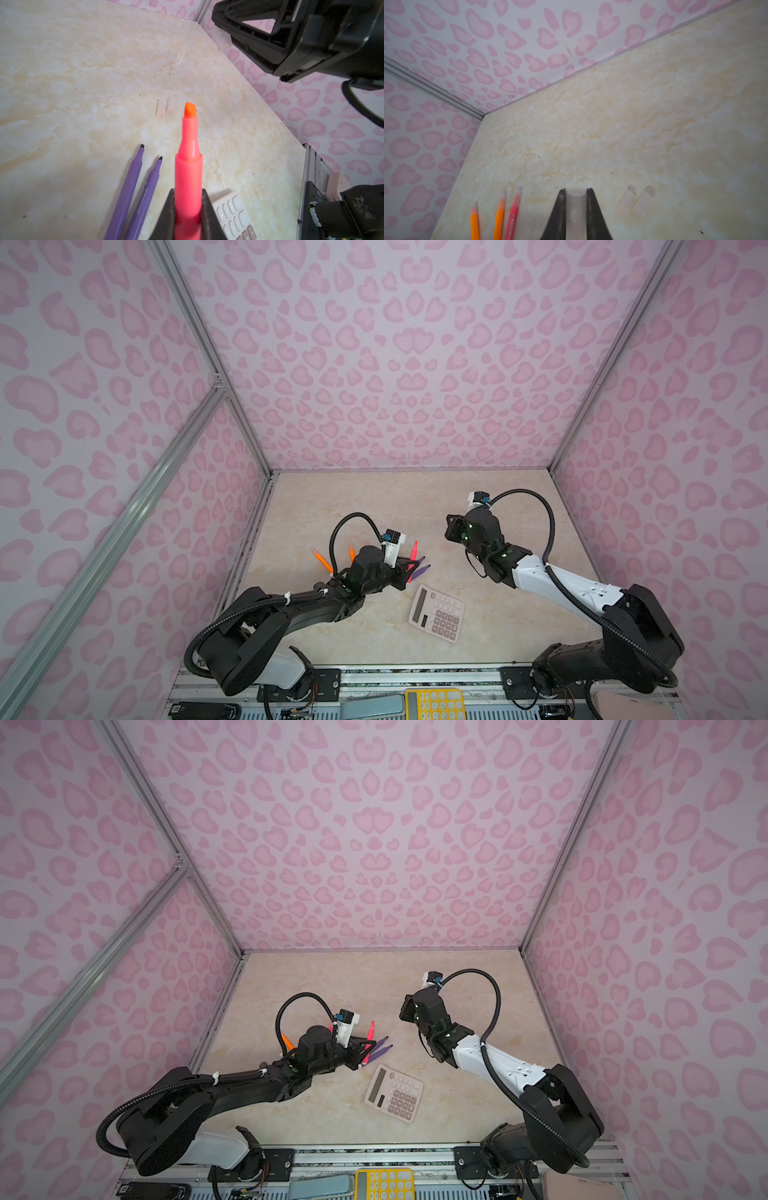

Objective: Insert the pens into the pen caps
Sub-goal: 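Lift the translucent cap with the right gripper toward the upright pink marker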

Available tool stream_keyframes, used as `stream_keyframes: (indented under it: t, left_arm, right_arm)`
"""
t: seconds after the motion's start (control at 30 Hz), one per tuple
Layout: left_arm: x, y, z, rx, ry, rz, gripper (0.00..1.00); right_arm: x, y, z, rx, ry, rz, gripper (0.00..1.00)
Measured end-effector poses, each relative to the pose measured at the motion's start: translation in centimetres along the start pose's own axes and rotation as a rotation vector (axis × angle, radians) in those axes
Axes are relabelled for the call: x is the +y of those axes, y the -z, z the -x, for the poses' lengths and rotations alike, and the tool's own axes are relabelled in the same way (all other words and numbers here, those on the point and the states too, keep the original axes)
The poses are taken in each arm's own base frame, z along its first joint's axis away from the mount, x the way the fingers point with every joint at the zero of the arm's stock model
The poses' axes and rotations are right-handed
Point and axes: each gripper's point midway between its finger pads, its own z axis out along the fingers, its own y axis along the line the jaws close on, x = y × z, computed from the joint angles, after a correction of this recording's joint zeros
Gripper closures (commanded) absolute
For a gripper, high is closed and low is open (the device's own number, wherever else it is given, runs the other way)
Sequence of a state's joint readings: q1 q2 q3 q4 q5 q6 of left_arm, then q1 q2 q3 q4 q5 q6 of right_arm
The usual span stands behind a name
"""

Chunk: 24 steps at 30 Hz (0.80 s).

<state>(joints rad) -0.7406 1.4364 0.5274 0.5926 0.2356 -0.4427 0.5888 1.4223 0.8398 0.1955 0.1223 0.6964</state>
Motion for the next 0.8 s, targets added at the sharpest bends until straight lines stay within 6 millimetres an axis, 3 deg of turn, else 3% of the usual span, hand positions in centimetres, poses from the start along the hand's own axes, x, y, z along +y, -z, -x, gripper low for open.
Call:
stream_keyframes:
  t: [0.33, 0.8]
  left_arm:
    - [-0.1, -1.0, 0.3, 0.000, -0.033, 0.017, 0.97]
    - [-0.2, -2.7, -0.3, 0.035, -0.053, 0.032, 0.97]
  right_arm:
    - [2.6, -0.2, -1.9, 0.063, 0.023, 0.087, 0.99]
    - [4.6, -0.1, -3.4, 0.089, 0.041, 0.124, 1.00]
